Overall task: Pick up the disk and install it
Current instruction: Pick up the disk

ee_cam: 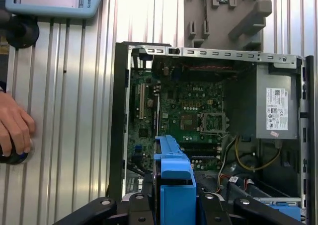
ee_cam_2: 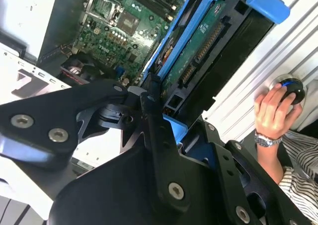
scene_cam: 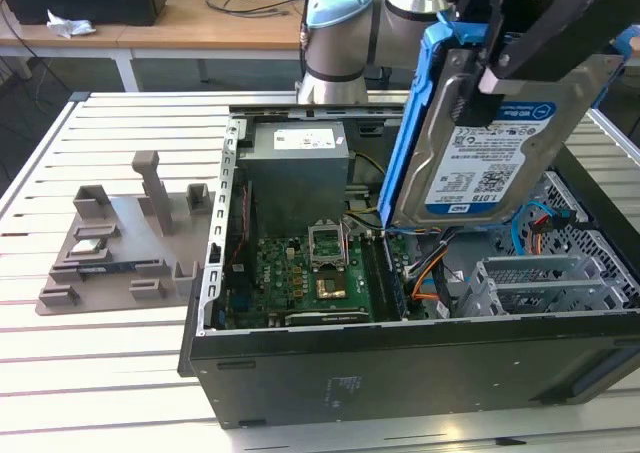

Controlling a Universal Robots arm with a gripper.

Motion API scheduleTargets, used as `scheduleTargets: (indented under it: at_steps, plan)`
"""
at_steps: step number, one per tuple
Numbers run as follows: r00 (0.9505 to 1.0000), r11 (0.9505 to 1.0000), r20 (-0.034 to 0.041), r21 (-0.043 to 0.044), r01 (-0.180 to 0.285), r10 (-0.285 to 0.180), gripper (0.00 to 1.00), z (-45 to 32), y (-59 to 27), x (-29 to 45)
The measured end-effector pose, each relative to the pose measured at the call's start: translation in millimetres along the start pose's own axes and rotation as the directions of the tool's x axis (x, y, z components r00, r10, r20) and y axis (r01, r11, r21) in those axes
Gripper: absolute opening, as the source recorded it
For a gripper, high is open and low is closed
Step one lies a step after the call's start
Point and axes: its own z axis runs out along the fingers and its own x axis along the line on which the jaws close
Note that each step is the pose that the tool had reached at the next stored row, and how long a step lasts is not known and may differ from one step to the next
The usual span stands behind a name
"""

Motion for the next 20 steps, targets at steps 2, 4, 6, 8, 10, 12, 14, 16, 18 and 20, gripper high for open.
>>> scheduleTargets:
  at_steps: [2, 4, 6, 8, 10, 12, 14, 16, 18, 20]
  plan:
    - [1.0, 1.0, 0.0002, -0.0028, 0.0, 0.0, 0.37, -0.7, -9.7, 2.9]
    - [1.0, 1.0, 0.0004, -0.0065, 0.0, 0.0, 0.37, -1.7, -22.7, 6.4]
    - [1.0, 1.0, 0.0004, -0.0093, 0.0, 0.0, 0.37, -2.4, -32.7, 9.1]
    - [1.0, 0.9999, 0.0006, -0.0119, -0.001, 0.001, 0.37, -2.9, -41.6, 10.8]
    - [1.0, 0.9999, 0.0007, -0.0149, -0.001, 0.001, 0.37, -3.6, -53.0, 13.0]
    - [1.0, 0.9999, 0.0016, -0.0166, -0.001, 0.001, 0.37, -4.0, -60.2, 14.6]
    - [0.9999, 0.9998, 0.0112, -0.0174, 0.0, 0.0, 0.37, -4.4, -68.5, 15.8]
    - [0.9997, 0.9998, 0.0255, -0.0175, 0.001, -0.001, 0.37, -4.4, -74.6, 16.3]
    - [0.9996, 0.9998, 0.0287, -0.02, 0.002, -0.001, 0.37, -1.3, -87.0, 16.9]
    - [0.9996, 0.9998, 0.0282, -0.0206, 0.002, -0.001, 0.37, 3.2, -93.9, 17.4]
